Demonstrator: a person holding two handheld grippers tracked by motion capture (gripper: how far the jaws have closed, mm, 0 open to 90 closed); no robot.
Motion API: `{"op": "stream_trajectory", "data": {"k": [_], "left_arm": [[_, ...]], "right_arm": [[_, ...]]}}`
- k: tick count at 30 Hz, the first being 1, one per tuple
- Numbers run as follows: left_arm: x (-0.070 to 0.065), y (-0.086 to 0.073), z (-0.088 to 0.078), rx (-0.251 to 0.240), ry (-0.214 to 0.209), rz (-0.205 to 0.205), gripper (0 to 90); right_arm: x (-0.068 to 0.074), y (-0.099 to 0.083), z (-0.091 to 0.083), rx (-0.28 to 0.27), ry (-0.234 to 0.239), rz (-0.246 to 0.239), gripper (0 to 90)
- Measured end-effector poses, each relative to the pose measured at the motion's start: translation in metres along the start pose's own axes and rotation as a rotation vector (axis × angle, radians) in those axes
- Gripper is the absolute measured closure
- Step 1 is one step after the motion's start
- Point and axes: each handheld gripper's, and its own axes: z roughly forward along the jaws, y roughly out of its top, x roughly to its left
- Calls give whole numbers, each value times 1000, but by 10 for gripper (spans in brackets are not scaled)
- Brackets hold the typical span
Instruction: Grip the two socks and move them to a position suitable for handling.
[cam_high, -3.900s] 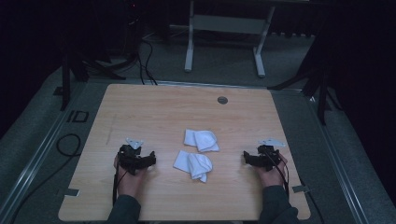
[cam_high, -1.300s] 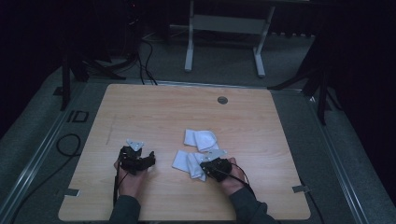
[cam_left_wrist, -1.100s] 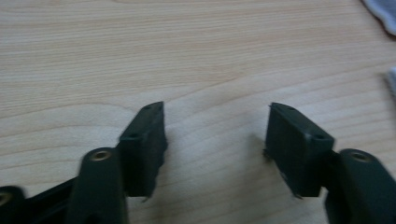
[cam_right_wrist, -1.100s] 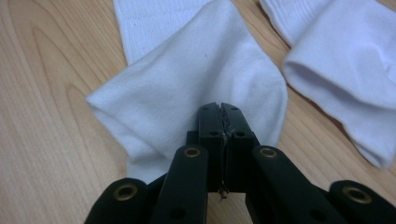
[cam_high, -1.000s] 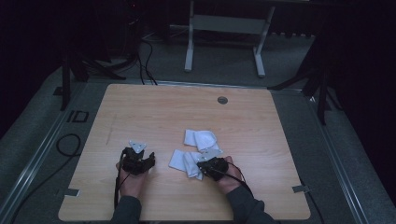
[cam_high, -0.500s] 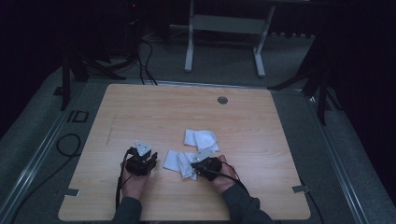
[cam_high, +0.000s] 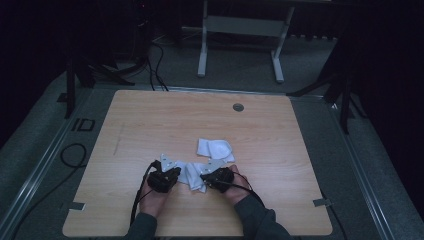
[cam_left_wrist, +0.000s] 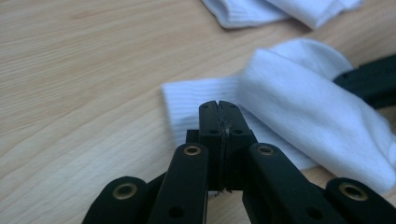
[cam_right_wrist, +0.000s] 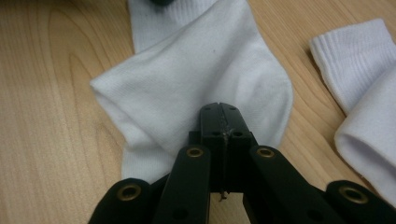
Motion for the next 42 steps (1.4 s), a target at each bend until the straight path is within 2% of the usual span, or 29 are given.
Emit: {"op": "stream_trajectory", "data": {"k": [2, 5, 9, 12, 15, 18, 19, 20, 23, 26, 31, 33, 35, 36, 38, 42], "left_arm": [[-2, 0, 3, 26, 7, 18, 888], [-4, 0, 4, 35, 12, 24, 889], [-5, 0, 4, 43, 10, 15, 893], [-5, 0, 4, 42, 6, 11, 894], [-5, 0, 4, 41, 4, 2, 894], [-5, 0, 4, 42, 8, 7, 894], [-5, 0, 4, 42, 8, 7, 894], [-5, 0, 4, 42, 7, 7, 894], [-6, 0, 4, 44, 10, 7, 895], [-6, -1, 4, 43, 12, 5, 895], [-7, -1, 4, 42, 20, 11, 896], [-7, -1, 4, 43, 18, 8, 896], [-7, -1, 4, 43, 18, 6, 896], [-7, -1, 4, 43, 19, 5, 896], [-7, -1, 4, 42, 20, 4, 896], [-7, -1, 4, 42, 20, 2, 895]], "right_arm": [[-2, -1, 0, -5, 12, -5, 898], [-3, -2, 0, -8, 16, -12, 898], [-5, -1, -1, 4, 10, -11, 898], [-7, 1, -1, 34, 1, -6, 894], [-7, 4, -2, 54, -3, -26, 855], [-19, 6, -9, 34, -29, 42, 848], [-19, 6, -9, 34, -29, 42, 848], [-27, 5, -11, 39, -70, 104, 840], [-33, 2, -11, 43, -87, 152, 814], [-37, 3, -12, 15, -74, 183, 761], [-39, 8, -4, 21, -61, 185, 719], [-42, 9, 2, 22, -33, 221, 703], [-44, 8, 6, 35, -20, 233, 734], [-44, 8, 8, 53, -15, 235, 808], [-42, 8, 7, 59, -12, 230, 880], [-37, 8, -6, 59, -46, 200, 887]]}}
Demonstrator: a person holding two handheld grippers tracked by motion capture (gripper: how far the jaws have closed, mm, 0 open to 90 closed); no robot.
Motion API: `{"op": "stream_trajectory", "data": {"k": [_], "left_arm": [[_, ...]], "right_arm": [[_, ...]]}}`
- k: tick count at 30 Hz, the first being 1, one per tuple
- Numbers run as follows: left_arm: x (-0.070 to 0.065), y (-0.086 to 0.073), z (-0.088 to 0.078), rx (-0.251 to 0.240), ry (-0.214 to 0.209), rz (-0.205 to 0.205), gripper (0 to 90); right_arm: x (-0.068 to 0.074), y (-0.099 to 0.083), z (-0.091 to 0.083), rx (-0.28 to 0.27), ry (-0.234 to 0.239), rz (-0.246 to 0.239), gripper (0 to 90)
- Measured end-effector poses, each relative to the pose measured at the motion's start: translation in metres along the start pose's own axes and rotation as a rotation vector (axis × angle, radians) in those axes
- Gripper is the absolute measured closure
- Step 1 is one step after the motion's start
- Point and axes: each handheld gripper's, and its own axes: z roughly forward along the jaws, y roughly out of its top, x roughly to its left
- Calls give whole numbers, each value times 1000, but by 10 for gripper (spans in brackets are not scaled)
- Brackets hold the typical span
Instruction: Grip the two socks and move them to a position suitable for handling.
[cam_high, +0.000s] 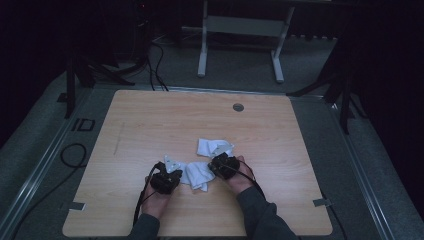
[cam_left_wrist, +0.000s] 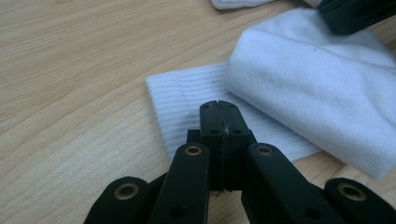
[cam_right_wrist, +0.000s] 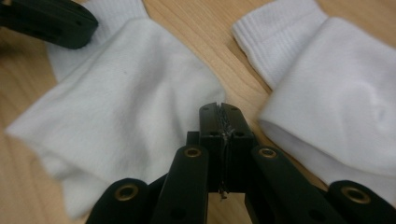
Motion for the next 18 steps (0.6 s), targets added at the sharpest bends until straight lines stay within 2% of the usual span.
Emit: {"op": "stream_trajectory", "data": {"k": [6, 10, 11, 16, 18], "left_arm": [[0, 0, 0, -3, 1, -7, 896], [0, 0, 0, -2, 1, -9, 895], [0, 0, 0, -3, 0, -10, 895], [0, 0, 0, -1, 0, -6, 895], [0, 0, 0, -2, 1, -6, 895]], "right_arm": [[4, -8, -23, -13, -32, -17, 887], [3, -14, -32, -15, -44, -20, 887], [1, -23, -40, -18, -55, -6, 887], [-4, -38, -52, -17, -76, 16, 887], [-8, -45, -56, -10, -98, 20, 886]]}}
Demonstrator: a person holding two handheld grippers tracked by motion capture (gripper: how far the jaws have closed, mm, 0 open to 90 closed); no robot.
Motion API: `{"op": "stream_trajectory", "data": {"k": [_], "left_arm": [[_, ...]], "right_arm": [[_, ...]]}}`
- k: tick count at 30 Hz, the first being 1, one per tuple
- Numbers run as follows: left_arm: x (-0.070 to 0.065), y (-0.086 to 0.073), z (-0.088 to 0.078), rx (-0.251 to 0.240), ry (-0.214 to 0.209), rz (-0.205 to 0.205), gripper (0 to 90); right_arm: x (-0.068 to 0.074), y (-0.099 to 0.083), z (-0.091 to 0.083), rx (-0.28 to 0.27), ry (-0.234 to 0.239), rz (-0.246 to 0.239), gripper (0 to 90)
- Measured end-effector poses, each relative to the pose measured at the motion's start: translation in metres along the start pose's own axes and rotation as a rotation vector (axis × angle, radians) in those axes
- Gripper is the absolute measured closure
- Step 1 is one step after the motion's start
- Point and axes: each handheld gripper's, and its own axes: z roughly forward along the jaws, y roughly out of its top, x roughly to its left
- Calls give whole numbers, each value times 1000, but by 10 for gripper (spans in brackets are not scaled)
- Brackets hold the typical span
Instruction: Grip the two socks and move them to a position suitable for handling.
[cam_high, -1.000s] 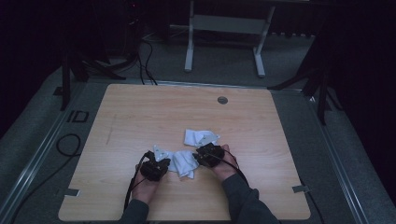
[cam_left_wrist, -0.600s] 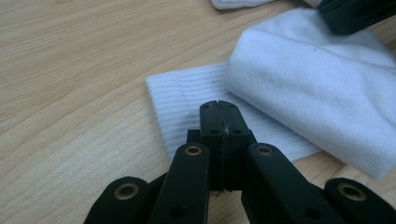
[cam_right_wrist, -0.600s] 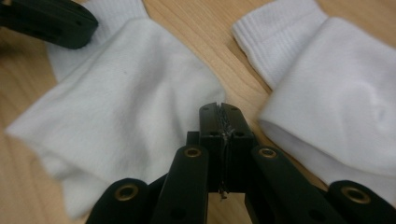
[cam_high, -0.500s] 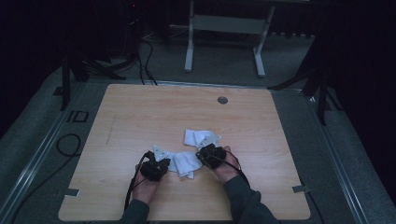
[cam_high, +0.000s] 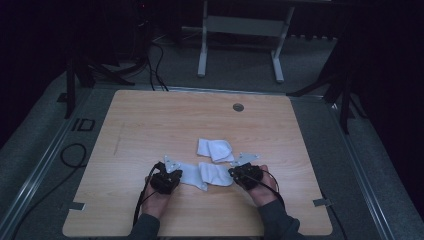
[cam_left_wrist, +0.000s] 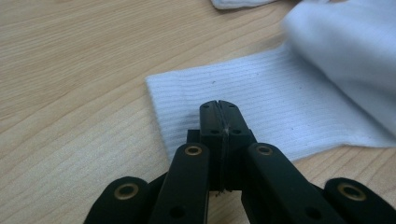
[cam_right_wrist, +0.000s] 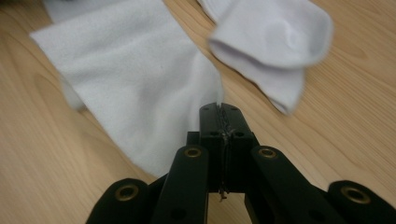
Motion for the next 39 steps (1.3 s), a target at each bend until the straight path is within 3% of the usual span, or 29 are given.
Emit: {"op": "stream_trajectory", "data": {"k": [11, 26, 37, 39], "left_arm": [[0, 0, 0, -1, -2, 2, 895], [0, 0, -1, 3, -13, 6, 895], [-4, -1, -3, 11, -36, 6, 894], [-3, -2, -3, 11, -50, -4, 894]], "right_arm": [[-25, -29, -16, 16, -26, 81, 885], [-39, -37, -19, 50, -124, 83, 885], [-41, -38, -21, 64, -122, 79, 881], [-38, -38, -20, 73, -97, 67, 802]]}}
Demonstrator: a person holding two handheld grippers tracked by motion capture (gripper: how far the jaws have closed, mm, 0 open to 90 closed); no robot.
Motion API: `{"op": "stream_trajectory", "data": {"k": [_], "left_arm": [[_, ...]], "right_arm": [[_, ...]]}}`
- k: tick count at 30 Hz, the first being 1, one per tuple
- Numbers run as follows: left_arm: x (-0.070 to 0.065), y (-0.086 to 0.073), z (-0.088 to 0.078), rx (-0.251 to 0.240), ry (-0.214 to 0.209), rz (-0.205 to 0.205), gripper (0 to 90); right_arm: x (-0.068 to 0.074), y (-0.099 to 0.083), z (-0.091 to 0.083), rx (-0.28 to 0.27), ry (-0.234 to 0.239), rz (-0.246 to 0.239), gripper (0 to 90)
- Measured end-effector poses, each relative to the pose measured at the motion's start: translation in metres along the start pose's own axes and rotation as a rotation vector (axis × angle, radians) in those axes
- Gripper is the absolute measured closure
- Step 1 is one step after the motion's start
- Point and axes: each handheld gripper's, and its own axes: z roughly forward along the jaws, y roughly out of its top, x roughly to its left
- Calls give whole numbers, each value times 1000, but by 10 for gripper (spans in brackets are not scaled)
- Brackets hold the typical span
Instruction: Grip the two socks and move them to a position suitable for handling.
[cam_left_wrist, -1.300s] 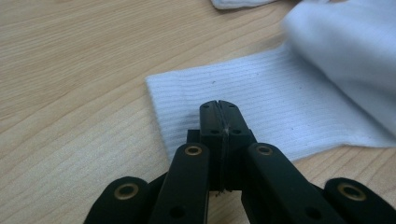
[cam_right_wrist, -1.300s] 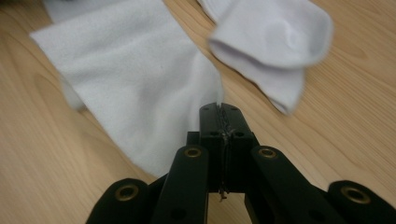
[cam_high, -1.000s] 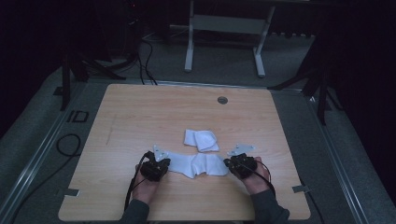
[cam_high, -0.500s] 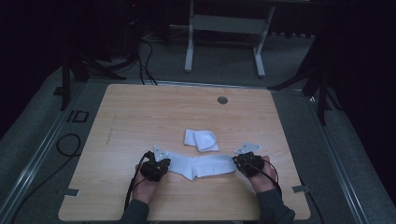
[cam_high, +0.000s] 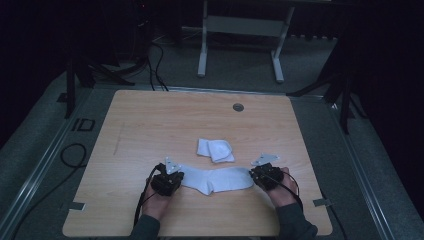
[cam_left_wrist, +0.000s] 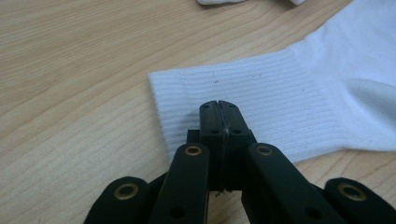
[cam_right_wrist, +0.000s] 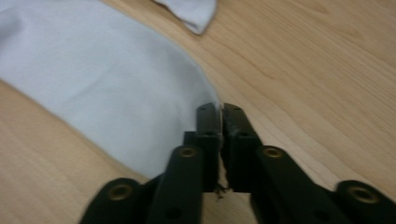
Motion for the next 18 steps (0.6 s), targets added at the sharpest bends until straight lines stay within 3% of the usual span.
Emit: {"op": "stream_trajectory", "data": {"k": [3, 6, 17, 18], "left_arm": [[1, 0, 0, -2, -6, -6, 890], [2, 0, -1, -9, -21, -22, 854], [4, 1, -8, -42, -11, -29, 803], [6, 1, -9, -45, -20, -55, 803]], "right_arm": [[3, 3, -2, -22, 10, -6, 705], [5, 10, -5, -57, 15, -24, 666], [9, 47, 11, -129, 16, -40, 677], [9, 47, 11, -129, 16, -40, 676]]}}
